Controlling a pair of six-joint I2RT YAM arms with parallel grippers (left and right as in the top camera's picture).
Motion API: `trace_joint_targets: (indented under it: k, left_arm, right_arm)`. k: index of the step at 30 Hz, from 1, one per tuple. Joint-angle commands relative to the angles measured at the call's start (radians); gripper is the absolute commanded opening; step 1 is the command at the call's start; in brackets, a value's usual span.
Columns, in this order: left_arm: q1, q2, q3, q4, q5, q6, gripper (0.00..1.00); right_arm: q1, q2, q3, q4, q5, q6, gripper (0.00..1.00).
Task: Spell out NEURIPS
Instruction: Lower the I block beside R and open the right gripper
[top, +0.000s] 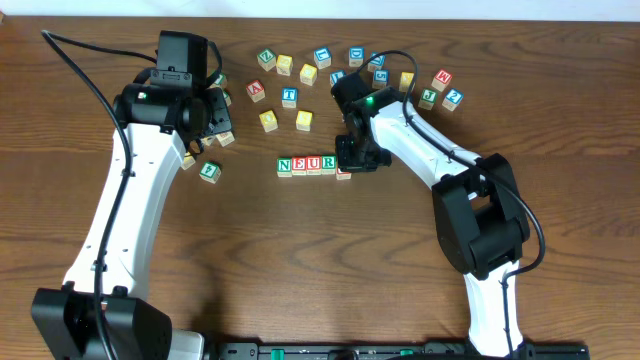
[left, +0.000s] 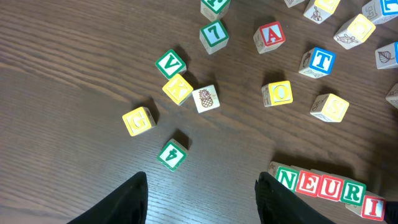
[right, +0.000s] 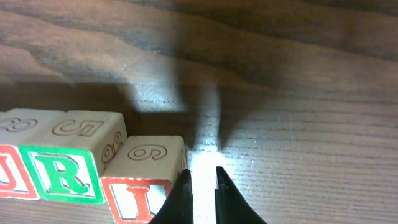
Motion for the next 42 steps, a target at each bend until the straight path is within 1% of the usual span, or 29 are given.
trace_joint_targets:
  k: [1, 11, 13, 16, 18, 22, 27, 35, 42]
  left_arm:
    - [0.005, -0.018, 0.000, 0.001, -0.015, 0.006, 0.55]
    - [0.005, -0.018, 0.000, 0.001, -0.015, 0.006, 0.55]
    - [0.005, -0.018, 0.000, 0.001, -0.015, 0.006, 0.55]
    - [0.005, -0.018, 0.000, 0.002, -0.015, 0.006, 0.55]
    - [0.005, -0.018, 0.000, 0.003, -0.015, 0.006, 0.55]
    - [0.005, -0.018, 0.000, 0.008, -0.015, 0.006, 0.55]
    - [0.005, -0.018, 0.000, 0.008, -0.015, 0.006, 0.55]
    - [0.005, -0.018, 0.000, 0.008, -0.015, 0.006, 0.55]
    - [0.005, -0.018, 0.000, 0.008, -0.015, 0.006, 0.55]
  right_arm:
    - [0.002, 0.010, 0.002, 0.002, -0.002, 0.004, 0.06]
    - [0.005, -0.056, 0.041, -0.091, -0.003, -0.037, 0.08]
    - [0.011, -0.058, 0.040, -0.117, -0.007, -0.037, 0.07]
    - [0.027, -0.058, 0.034, -0.146, -0.015, -0.037, 0.01]
    - [0.043, -0.058, 0.032, -0.157, -0.014, -0.037, 0.01]
    - [0.081, -0.057, 0.011, -0.136, -0.014, -0.035, 0.01]
    - [0.111, -0.057, -0.020, -0.082, 0.019, 0.014, 0.01]
    - [0.114, -0.057, -0.088, 0.026, 0.044, 0.016, 0.01]
    - [0.114, -0.057, -0.091, 0.048, 0.074, 0.016, 0.01]
